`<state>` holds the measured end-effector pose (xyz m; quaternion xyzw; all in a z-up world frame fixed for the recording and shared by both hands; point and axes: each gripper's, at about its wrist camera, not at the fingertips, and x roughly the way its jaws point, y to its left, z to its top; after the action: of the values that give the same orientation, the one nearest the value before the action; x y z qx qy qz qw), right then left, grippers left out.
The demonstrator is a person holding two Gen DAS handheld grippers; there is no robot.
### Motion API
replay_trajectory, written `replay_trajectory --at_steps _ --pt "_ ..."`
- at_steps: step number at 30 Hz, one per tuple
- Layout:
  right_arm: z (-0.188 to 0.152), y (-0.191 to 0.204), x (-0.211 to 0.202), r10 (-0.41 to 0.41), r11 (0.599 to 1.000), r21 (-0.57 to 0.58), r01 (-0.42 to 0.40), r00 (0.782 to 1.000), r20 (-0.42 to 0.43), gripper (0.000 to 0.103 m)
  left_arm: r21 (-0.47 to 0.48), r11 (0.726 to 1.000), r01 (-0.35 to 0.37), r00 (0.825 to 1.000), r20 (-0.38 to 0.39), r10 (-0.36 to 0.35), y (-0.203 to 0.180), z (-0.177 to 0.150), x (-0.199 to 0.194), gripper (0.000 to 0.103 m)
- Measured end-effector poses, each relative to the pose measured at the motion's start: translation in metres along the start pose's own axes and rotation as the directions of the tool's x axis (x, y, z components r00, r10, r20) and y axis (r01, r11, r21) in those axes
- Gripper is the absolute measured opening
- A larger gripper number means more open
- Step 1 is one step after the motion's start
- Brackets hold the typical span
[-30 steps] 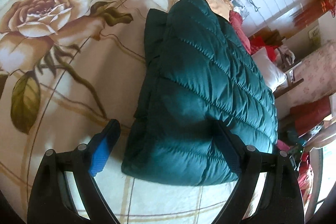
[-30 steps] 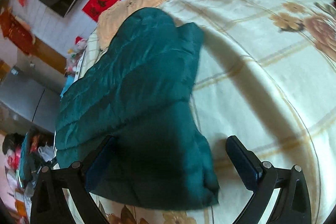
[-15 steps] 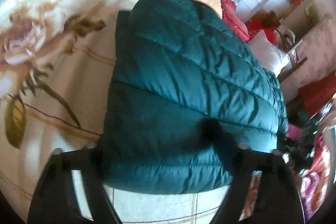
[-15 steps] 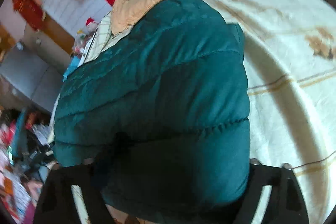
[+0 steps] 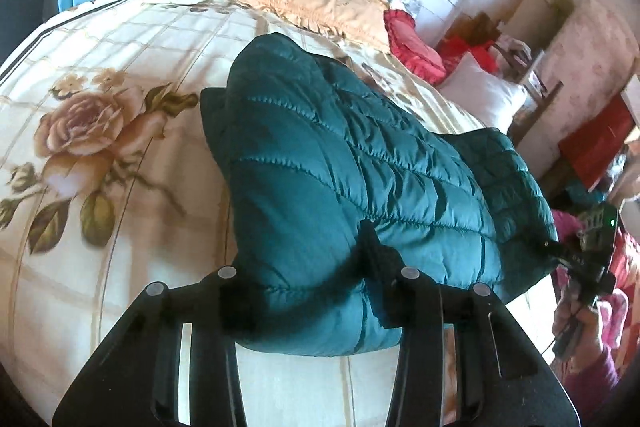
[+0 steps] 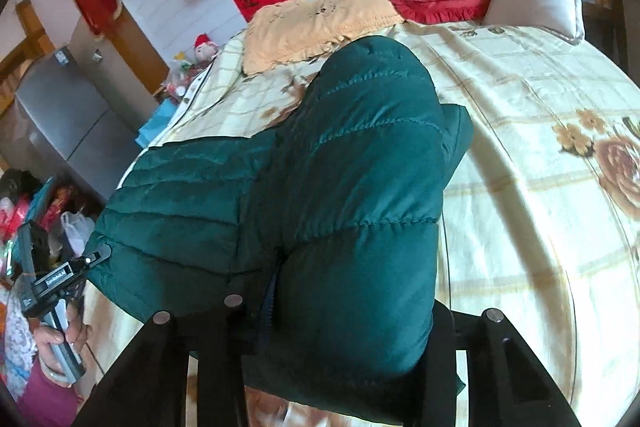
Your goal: Fold large clothes
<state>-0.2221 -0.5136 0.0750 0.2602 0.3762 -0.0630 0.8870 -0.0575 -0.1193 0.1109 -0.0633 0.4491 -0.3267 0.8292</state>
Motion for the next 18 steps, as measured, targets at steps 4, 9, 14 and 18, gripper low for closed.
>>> replay_trajectory --at_steps 4,9,14,18 --pt "-0.029 0.002 -0.020 0.019 1.000 -0.008 -0.019 0.999 -0.040 0.041 0.021 1.000 -0.013 0.999 -0.037 0.014 -0.001 -0.032 -0.015 0.039" --pt "-0.062 -0.002 -0.020 -0.032 0.999 -0.011 0.031 0.994 -0.108 0.052 0.011 0.998 -0.059 0.995 -0.077 0.059 0.005 -0.067 -0.012 0.043" --pt "-0.074 -0.005 -0.007 -0.221 0.974 -0.068 0.215 0.968 -0.114 0.087 -0.038 0.991 -0.127 0.990 -0.062 0.125 0.008 -0.080 -0.011 0.069" --pt "-0.074 -0.006 -0.027 -0.264 0.964 -0.046 0.261 0.962 -0.066 0.087 -0.012 0.983 -0.181 0.983 -0.043 0.181 0.001 -0.083 -0.026 0.069"
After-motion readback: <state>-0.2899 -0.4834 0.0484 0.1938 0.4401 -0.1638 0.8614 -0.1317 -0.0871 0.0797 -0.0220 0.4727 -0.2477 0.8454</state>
